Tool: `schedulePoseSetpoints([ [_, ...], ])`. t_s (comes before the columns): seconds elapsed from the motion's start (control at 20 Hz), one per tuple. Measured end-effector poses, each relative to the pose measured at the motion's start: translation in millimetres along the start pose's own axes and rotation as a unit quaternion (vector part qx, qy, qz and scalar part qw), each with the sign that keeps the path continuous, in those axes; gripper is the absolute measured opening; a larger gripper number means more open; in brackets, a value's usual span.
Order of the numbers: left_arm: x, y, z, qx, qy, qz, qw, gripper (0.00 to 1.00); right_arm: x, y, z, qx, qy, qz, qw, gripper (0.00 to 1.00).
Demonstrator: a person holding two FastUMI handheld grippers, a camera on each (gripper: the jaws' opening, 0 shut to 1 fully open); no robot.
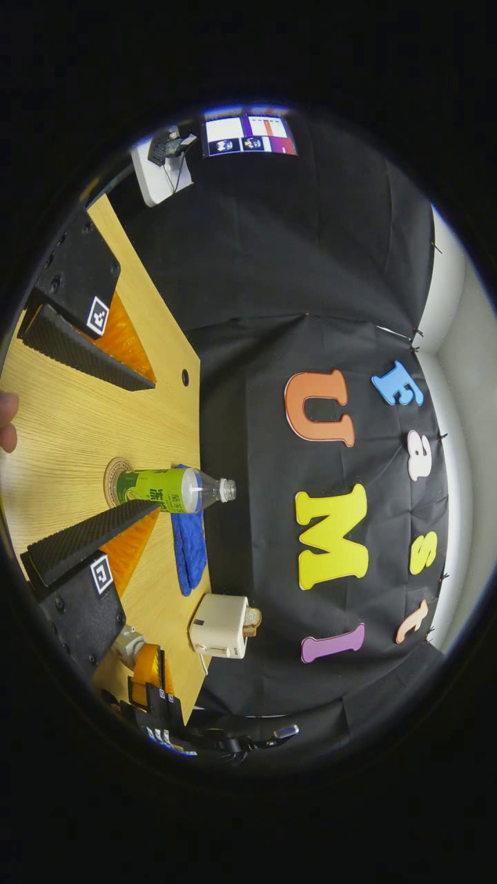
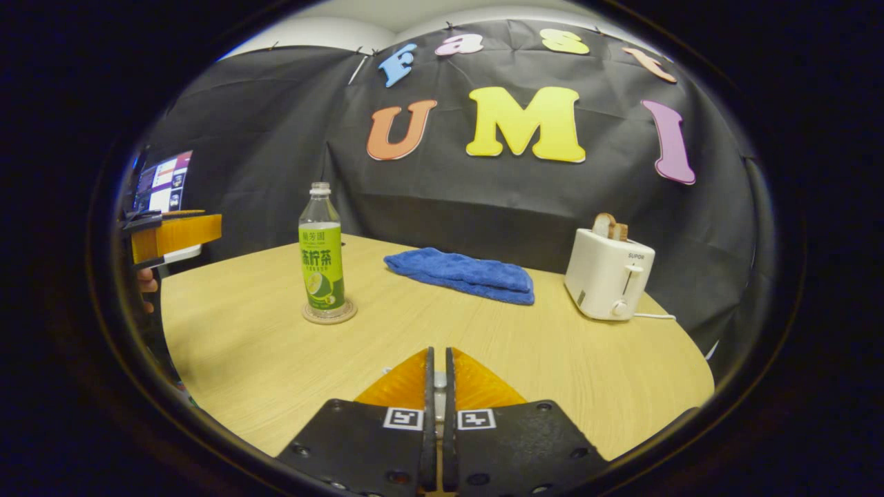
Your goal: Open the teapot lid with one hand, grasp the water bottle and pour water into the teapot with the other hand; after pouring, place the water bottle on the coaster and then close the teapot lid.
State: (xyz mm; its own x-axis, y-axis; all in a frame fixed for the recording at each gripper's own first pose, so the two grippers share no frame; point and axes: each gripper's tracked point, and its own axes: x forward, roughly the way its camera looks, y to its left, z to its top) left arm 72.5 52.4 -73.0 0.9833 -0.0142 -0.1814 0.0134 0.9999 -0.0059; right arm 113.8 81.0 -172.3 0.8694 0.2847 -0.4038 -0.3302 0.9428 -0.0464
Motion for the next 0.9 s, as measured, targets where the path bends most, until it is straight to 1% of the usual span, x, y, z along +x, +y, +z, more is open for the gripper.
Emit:
schedulePoseSetpoints([
  [0.05,-0.6,-2.0,0.7,-0.001,0.000,-0.001,1.000,0.99,-2.2,1.2,2.3,0.002,-0.002,0.000,1.000,0.05],
  [0.1,-0.6,-3.8,2.0,-0.002,-0.001,-0.003,1.000,0.99,-5.5,1.3,5.3,0.005,-0.009,0.002,1.000,0.11],
  [0.15,-1.4,-6.0,3.0,-0.003,-0.001,-0.005,1.000,0.99,-9.3,2.6,11.0,0.009,-0.019,0.005,1.000,0.29],
  [0.2,-1.3,-8.3,4.7,-0.003,-0.003,-0.007,1.000,0.99,-13.9,2.0,18.2,0.013,-0.032,0.003,0.999,0.36],
  [0.25,-1.2,-10.6,6.8,-0.002,-0.005,-0.009,1.000,0.99,-20.5,0.1,27.3,0.014,-0.044,-0.001,0.999,0.53],
  [0.3,-1.3,-13.7,8.5,-0.002,-0.007,-0.013,1.000,0.99,-26.1,-3.1,33.6,0.015,-0.055,-0.011,0.998,0.65],
  [0.35,-1.9,-17.3,10.9,-0.004,-0.011,-0.018,1.000,0.99,-33.6,-5.4,41.0,0.021,-0.066,-0.019,0.997,0.90],
  [0.4,-2.6,-21.8,14.4,-0.006,-0.013,-0.025,1.000,0.99,-39.3,-9.6,47.0,0.025,-0.077,-0.033,0.996,0.95],
  [0.45,-3.9,-25.4,16.6,-0.007,-0.016,-0.030,0.999,0.99,-46.8,-14.3,55.3,0.030,-0.090,-0.047,0.994,0.97],
  [0.6,-9.5,-36.1,22.5,-0.005,-0.021,-0.046,0.999,0.99,-72.6,-26.2,72.1,0.044,-0.120,-0.091,0.988,0.96],
  [0.7,-15.6,-44.6,24.9,-0.004,-0.023,-0.057,0.998,0.99,-89.1,-30.6,79.5,0.048,-0.132,-0.113,0.984,0.96],
  [0.8,-24.1,-55.1,27.1,-0.006,-0.027,-0.070,0.997,0.99,-104.9,-28.6,78.5,0.049,-0.136,-0.121,0.982,0.97],
  [0.9,-32.7,-63.3,29.3,-0.001,-0.030,-0.075,0.997,0.99,-118.1,-24.9,72.9,0.047,-0.134,-0.126,0.982,0.96],
])
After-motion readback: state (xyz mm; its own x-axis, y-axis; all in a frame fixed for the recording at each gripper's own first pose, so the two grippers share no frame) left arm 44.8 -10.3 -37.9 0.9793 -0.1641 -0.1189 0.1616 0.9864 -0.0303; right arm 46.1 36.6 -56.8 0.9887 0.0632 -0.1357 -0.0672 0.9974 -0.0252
